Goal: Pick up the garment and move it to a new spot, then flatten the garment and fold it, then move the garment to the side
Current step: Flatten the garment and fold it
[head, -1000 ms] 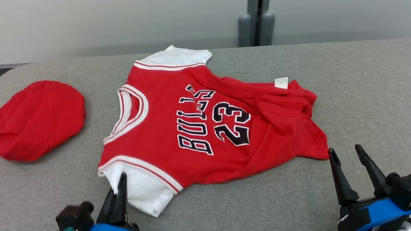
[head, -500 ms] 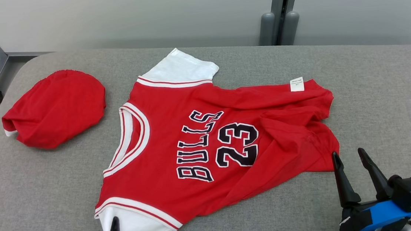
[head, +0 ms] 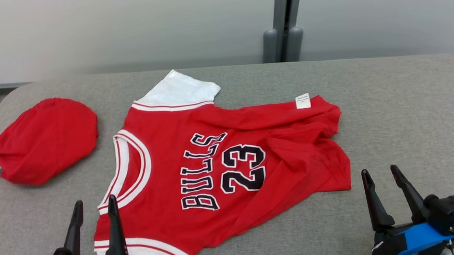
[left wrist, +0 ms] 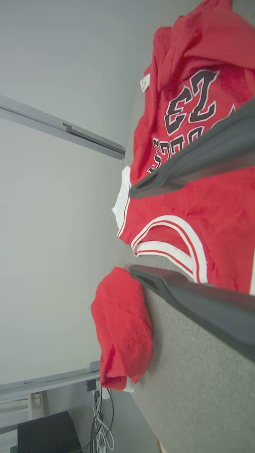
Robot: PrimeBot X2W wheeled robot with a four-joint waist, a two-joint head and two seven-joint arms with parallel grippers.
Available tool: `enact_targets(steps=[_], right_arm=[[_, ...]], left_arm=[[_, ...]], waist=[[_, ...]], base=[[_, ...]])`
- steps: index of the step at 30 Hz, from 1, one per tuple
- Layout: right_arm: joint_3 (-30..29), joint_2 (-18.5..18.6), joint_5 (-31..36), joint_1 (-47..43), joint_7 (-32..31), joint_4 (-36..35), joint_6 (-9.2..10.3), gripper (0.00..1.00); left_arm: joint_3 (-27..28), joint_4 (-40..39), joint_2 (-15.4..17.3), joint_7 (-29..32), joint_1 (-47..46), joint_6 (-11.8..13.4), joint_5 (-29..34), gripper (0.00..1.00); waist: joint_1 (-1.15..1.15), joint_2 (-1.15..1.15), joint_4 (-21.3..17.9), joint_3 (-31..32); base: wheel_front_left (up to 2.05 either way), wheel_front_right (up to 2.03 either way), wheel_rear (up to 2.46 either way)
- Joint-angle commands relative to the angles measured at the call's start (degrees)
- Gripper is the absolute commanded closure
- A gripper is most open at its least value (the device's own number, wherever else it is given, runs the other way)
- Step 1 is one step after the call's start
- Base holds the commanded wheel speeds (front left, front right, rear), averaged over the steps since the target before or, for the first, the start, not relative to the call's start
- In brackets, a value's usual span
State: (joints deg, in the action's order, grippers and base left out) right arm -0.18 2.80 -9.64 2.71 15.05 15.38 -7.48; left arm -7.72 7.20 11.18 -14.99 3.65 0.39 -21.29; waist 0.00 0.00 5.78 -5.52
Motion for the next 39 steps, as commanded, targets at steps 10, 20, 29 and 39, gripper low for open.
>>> enact_targets(steps=[10,20,29,39], right_arm=[[0.8,0.2,-0.1,-1.8,0.2,0.3,-0.02,0.0],[0.1,0.2,0.1,-3.5,0.2,0.0,-0.03,0.0],[1.2,0.2,-0.7,-2.8,0.2,-0.1,-0.03,0.0],[8.5,5.0,-0.7,5.9,-0.1,3.9,-0.03,0.0]], left_arm=[[6.8,-1.7,-4.9,-0.3,-0.4,-5.1,8.7,0.0],[10.1,3.9,-6.5,-0.3,-2.7,-7.0,12.6,0.0],[10.6,4.2,-6.8,-0.3,-4.3,-7.8,13.8,0.0],[10.0,4.1,-7.5,-0.3,-5.3,-8.0,13.5,0.0]], waist=[[0.0,0.0,-4.8,3.1],[0.0,0.0,-6.4,3.4],[0.0,0.0,-6.2,2.7],[0.0,0.0,-3.7,0.6]], base=[[0.0,0.0,0.0],[0.0,0.0,0.0],[0.0,0.0,0.0],[0.0,0.0,0.0]])
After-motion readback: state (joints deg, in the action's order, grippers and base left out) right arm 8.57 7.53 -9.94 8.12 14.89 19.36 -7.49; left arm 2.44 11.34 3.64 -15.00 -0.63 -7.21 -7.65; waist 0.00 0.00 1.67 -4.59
